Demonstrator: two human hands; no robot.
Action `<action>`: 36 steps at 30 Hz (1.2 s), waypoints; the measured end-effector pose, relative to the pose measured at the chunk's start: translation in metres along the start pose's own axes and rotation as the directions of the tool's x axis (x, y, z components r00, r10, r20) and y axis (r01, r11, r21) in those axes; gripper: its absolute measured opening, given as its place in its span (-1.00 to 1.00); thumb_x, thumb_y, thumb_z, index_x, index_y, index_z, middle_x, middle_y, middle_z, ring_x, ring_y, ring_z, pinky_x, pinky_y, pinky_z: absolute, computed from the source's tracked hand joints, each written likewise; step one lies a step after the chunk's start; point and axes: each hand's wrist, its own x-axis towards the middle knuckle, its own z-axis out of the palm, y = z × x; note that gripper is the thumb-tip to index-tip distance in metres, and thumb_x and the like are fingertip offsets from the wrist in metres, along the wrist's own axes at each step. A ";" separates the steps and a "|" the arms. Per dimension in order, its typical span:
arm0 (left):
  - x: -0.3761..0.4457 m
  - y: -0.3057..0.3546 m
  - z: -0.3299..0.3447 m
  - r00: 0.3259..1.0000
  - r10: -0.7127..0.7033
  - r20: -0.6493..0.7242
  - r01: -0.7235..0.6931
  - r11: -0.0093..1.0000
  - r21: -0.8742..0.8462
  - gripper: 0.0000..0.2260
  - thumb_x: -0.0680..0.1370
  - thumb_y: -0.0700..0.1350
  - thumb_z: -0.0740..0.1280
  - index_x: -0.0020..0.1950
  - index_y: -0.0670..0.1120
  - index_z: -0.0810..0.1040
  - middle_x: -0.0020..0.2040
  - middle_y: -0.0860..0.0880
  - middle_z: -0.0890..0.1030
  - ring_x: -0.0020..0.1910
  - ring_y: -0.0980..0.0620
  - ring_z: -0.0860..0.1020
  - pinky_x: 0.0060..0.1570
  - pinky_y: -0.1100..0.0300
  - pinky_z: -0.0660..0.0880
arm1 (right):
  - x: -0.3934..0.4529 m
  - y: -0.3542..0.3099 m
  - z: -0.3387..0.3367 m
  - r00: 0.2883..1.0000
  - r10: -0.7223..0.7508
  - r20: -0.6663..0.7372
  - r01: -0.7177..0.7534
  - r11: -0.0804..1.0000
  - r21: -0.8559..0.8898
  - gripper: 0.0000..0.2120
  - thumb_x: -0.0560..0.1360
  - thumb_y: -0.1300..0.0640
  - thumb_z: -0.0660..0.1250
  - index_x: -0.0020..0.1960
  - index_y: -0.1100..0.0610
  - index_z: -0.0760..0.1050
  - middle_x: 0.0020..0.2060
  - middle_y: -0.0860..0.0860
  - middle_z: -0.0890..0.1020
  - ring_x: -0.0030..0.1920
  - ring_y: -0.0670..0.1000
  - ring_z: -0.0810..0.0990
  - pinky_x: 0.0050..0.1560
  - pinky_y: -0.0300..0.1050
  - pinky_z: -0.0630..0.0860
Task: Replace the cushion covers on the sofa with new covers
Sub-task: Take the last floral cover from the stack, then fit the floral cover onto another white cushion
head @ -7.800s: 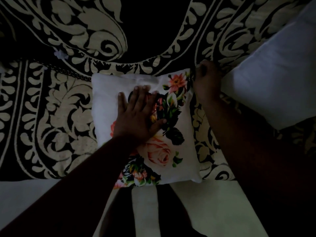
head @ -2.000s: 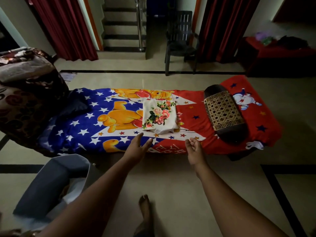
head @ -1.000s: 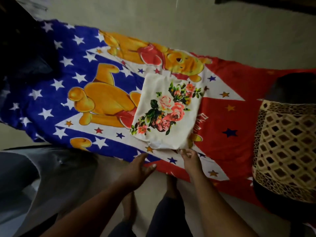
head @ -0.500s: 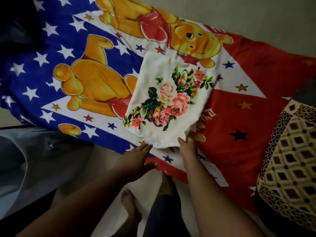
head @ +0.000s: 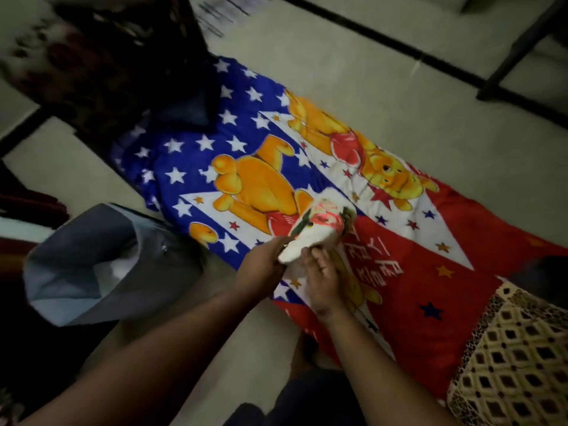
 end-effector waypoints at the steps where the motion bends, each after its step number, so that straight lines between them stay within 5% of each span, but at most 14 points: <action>1: -0.016 -0.004 -0.020 0.999 -0.043 -0.033 0.039 0.994 -0.102 -0.66 0.54 -0.11 0.25 0.30 0.01 0.59 0.15 -0.01 0.69 0.11 -0.03 0.63 0.03 0.00 0.59 | -0.012 -0.008 0.014 0.999 -0.025 0.047 0.025 1.000 -0.015 -0.72 0.55 -0.21 0.35 0.16 -0.11 0.62 0.21 -0.07 0.64 0.26 -0.06 0.59 0.29 -0.01 0.50; 5: -0.090 -0.035 -0.083 0.983 -0.135 -0.126 0.084 0.935 -0.346 -0.80 0.63 -0.14 0.24 0.14 -0.01 0.64 0.04 0.01 0.68 0.04 0.03 0.63 0.03 0.00 0.61 | -0.059 -0.017 0.068 0.969 -0.129 0.212 0.172 0.964 -0.200 -0.58 0.56 -0.13 0.38 0.38 -0.07 0.47 0.24 -0.13 0.63 0.27 -0.08 0.59 0.29 0.13 0.56; 8: -0.165 -0.062 -0.124 0.959 -0.203 -0.197 0.072 0.849 -0.523 -0.72 0.58 -0.04 0.21 0.14 -0.07 0.65 0.05 -0.04 0.68 0.04 0.01 0.63 0.03 0.13 0.58 | -0.102 -0.005 0.120 0.924 -0.215 0.317 0.340 0.841 -0.420 -0.56 0.59 -0.09 0.40 0.42 -0.20 0.38 0.31 -0.17 0.57 0.31 -0.15 0.54 0.30 0.11 0.55; 11: -0.261 -0.097 -0.154 0.906 -0.328 -0.269 0.062 0.730 -0.680 -0.76 0.59 -0.04 0.22 0.11 -0.07 0.63 0.04 -0.05 0.68 0.01 0.06 0.62 -0.05 0.29 0.54 | -0.159 0.024 0.177 0.869 -0.220 0.443 0.487 0.538 -0.688 -0.37 0.53 -0.29 0.37 0.50 -0.12 0.26 0.41 -0.05 0.47 0.40 -0.02 0.45 0.40 0.12 0.44; 13: -0.317 -0.117 -0.163 0.850 -0.407 -0.334 0.018 0.657 -0.754 -0.68 0.53 0.00 0.23 0.15 -0.11 0.64 0.08 -0.08 0.68 0.06 0.02 0.62 0.03 0.25 0.54 | -0.199 0.042 0.205 0.834 -0.200 0.513 0.550 0.253 -0.796 -0.15 0.47 -0.38 0.34 0.57 -0.02 0.09 0.50 0.06 0.32 0.48 0.13 0.34 0.47 0.16 0.32; 14: -0.353 -0.129 -0.168 0.813 -0.455 -0.364 -0.011 0.612 -0.791 -0.66 0.53 -0.01 0.26 0.19 -0.14 0.64 0.11 -0.10 0.68 0.10 -0.02 0.62 0.06 0.23 0.55 | -0.226 0.052 0.222 0.823 -0.172 0.542 0.568 0.208 -0.796 -0.11 0.46 -0.41 0.31 0.59 -0.03 0.02 0.53 0.07 0.25 0.51 0.15 0.28 0.49 0.17 0.27; 17: -0.446 -0.154 -0.178 0.706 -0.572 -0.418 -0.116 0.489 -0.865 -0.82 0.65 -0.15 0.28 0.15 -0.03 0.66 0.00 0.04 0.70 0.01 0.05 0.63 -0.06 0.36 0.56 | -0.280 0.079 0.265 0.841 -0.120 0.527 0.541 0.216 -0.813 -0.07 0.45 -0.39 0.32 0.61 -0.03 -0.03 0.57 0.10 0.15 0.55 0.16 0.20 0.51 0.21 0.22; 19: -0.501 -0.173 -0.182 0.628 -0.653 -0.423 -0.174 0.412 -0.894 -0.81 0.65 -0.15 0.28 0.05 0.03 0.70 -0.04 0.03 0.73 0.01 0.00 0.66 0.03 0.19 0.59 | -0.305 0.093 0.299 0.870 -0.049 0.490 0.485 0.257 -0.836 -0.09 0.44 -0.38 0.35 0.60 -0.04 0.04 0.57 0.12 0.18 0.54 0.19 0.20 0.47 0.27 0.25; 22: -0.582 -0.201 -0.186 0.505 -0.749 -0.429 -0.284 0.325 -0.902 -0.81 0.64 -0.15 0.28 0.12 -0.06 0.69 0.06 -0.16 0.72 0.05 -0.12 0.67 0.11 -0.01 0.57 | -0.328 0.125 0.345 0.855 0.149 0.496 0.473 0.166 -0.865 -0.08 0.38 -0.46 0.31 0.58 -0.03 0.17 0.52 0.13 0.30 0.49 0.22 0.29 0.40 0.26 0.34; 25: -0.652 -0.227 -0.190 0.365 -0.850 -0.380 -0.362 0.246 -0.899 -0.80 0.63 -0.16 0.26 0.10 -0.15 0.67 -0.01 -0.18 0.72 -0.06 -0.08 0.68 -0.04 0.11 0.59 | -0.363 0.158 0.386 0.734 0.383 0.561 0.509 0.238 -0.827 -0.02 0.31 -0.48 0.36 0.54 0.04 0.25 0.41 0.12 0.47 0.34 0.21 0.49 0.29 0.14 0.50; 28: -0.710 -0.257 -0.192 0.205 -0.930 -0.304 -0.435 0.191 -0.880 -0.75 0.56 -0.08 0.33 0.11 -0.17 0.70 0.03 -0.18 0.73 0.05 -0.16 0.69 0.13 -0.01 0.61 | -0.415 0.186 0.418 0.542 0.555 0.631 0.566 0.314 -0.762 -0.43 0.47 -0.14 0.48 0.39 0.09 0.49 0.12 0.06 0.66 0.05 0.05 0.64 0.08 0.05 0.63; 31: -0.762 -0.285 -0.192 0.049 -0.970 -0.239 -0.490 0.185 -0.852 -0.71 0.52 -0.06 0.35 0.13 -0.17 0.70 0.05 -0.21 0.72 0.09 -0.22 0.68 0.19 -0.09 0.58 | -0.461 0.214 0.453 0.429 0.504 0.749 0.725 0.302 -0.619 -0.87 0.60 0.06 0.34 0.06 0.04 0.64 -0.19 -0.01 0.68 -0.20 0.01 0.63 -0.03 0.01 0.61; 34: -0.808 -0.315 -0.187 -0.166 -0.963 -0.210 -0.455 0.264 -0.850 -0.76 0.56 -0.06 0.34 0.15 -0.14 0.68 0.03 -0.17 0.72 0.02 -0.15 0.69 0.10 -0.02 0.60 | -0.494 0.231 0.495 0.427 0.453 0.783 0.610 0.495 -0.619 -0.84 0.65 0.08 0.24 -0.06 0.06 0.55 -0.16 0.10 0.64 -0.22 0.07 0.60 -0.12 0.06 0.60; 36: -0.842 -0.342 -0.177 -0.339 -0.910 -0.240 -0.262 0.337 -0.904 -0.69 0.54 0.01 0.30 0.19 -0.11 0.64 0.04 -0.11 0.71 0.04 -0.12 0.67 0.10 -0.03 0.61 | -0.507 0.236 0.527 0.449 0.440 0.778 0.454 0.637 -0.622 -0.80 0.68 0.08 0.18 -0.01 0.10 0.53 -0.13 0.13 0.61 -0.16 0.12 0.60 -0.18 0.06 0.61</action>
